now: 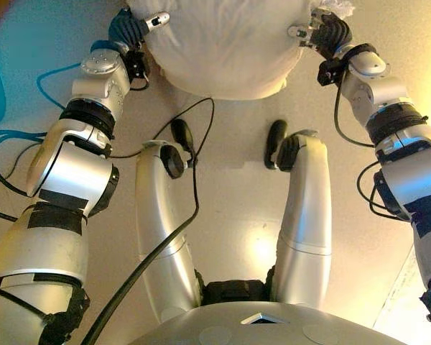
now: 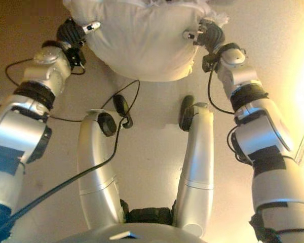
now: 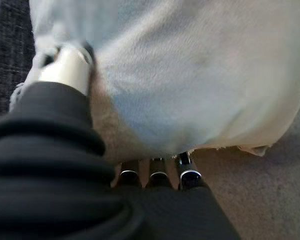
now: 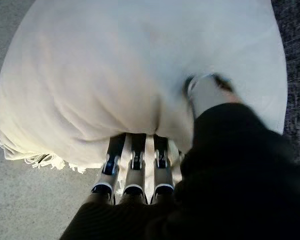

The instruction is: Pick up the cushion and take it to the sofa

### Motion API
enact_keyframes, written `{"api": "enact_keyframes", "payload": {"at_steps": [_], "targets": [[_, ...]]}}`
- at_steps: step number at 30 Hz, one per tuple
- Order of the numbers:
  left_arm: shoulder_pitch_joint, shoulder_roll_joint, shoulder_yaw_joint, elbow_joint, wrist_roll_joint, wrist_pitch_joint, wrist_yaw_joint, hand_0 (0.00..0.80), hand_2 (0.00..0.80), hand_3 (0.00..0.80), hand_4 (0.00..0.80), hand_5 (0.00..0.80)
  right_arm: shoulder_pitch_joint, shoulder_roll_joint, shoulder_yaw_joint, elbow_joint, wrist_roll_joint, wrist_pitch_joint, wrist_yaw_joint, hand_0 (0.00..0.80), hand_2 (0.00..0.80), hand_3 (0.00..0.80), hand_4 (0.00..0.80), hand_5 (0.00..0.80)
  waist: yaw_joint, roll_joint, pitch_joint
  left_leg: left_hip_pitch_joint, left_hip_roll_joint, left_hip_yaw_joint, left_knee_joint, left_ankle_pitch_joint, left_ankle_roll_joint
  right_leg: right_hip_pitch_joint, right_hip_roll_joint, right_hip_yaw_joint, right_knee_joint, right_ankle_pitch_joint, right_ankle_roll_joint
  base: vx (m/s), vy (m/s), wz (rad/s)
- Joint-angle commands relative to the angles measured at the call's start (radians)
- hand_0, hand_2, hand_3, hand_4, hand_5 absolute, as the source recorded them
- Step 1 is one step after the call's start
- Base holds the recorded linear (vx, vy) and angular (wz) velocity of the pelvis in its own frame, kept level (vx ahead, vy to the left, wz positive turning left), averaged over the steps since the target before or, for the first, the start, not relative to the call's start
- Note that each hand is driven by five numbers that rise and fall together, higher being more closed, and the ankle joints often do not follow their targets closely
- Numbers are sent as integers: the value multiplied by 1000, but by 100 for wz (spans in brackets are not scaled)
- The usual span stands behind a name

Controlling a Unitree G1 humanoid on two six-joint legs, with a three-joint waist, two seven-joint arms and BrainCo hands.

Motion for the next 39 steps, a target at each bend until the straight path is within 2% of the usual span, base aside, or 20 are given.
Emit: {"api": "enact_keyframes", "payload": {"at_steps": [1, 14, 21, 24, 30, 35, 39], "targets": [[-97, -48, 4, -31, -16, -44, -36, 800, 800, 800, 800, 800, -120, 119, 48, -63, -13, -17, 51, 800, 800, 800, 800, 800, -16, 40, -9, -7, -28, 20, 45, -56, 34, 47, -16, 19, -238, 194, -34, 0, 0, 0], [-100, -52, -2, -37, -27, -79, -31, 800, 800, 800, 800, 800, -125, 117, 47, -46, -41, -36, -6, 800, 800, 800, 800, 800, -15, 43, -9, -17, -32, 18, 33, -39, 29, 40, -5, 13, -243, 197, -41, -1, -2, 0], [-72, -64, 16, -80, -66, -183, -58, 800, 800, 800, 800, 800, -91, 127, 9, -77, -46, -117, -132, 800, 800, 800, 800, 800, -17, 35, -9, 19, -39, 10, -23, -25, 20, 77, 3, -1, -290, 209, -37, -7, -14, 2], [-22, -76, 39, -126, -89, -264, -40, 800, 800, 800, 800, 800, -26, 144, -29, -126, -36, -184, -185, 800, 800, 800, 800, 800, -21, 24, -9, 75, -35, 6, -80, -11, 8, 135, 16, -9, -336, 222, -29, 0, -17, -7], [160, -110, 97, -294, 35, -403, 90, 800, 800, 800, 800, 800, 194, 169, -106, -289, -98, -288, -261, 800, 800, 800, 800, 800, -28, 0, -9, 235, -19, 3, -205, 18, -17, 295, 37, -21, -440, 248, -1, 0, -37, -5], [290, -140, 129, -413, 128, -446, 176, 800, 800, 800, 800, 800, 355, 193, -152, -418, -113, -368, -302, 800, 800, 800, 800, 800, -28, -17, -9, 408, -9, 8, -352, 57, -32, 466, 36, -43, -558, 270, 21, 4, -82, -1], [403, -159, 152, -506, 192, -431, 213, 800, 800, 800, 800, 800, 482, 216, -180, -538, -143, -356, -319, 800, 800, 800, 800, 800, -24, -30, -9, 608, -19, 11, -508, 93, -31, 662, 26, -75, -716, 294, 33, 67, -76, 4]]}}
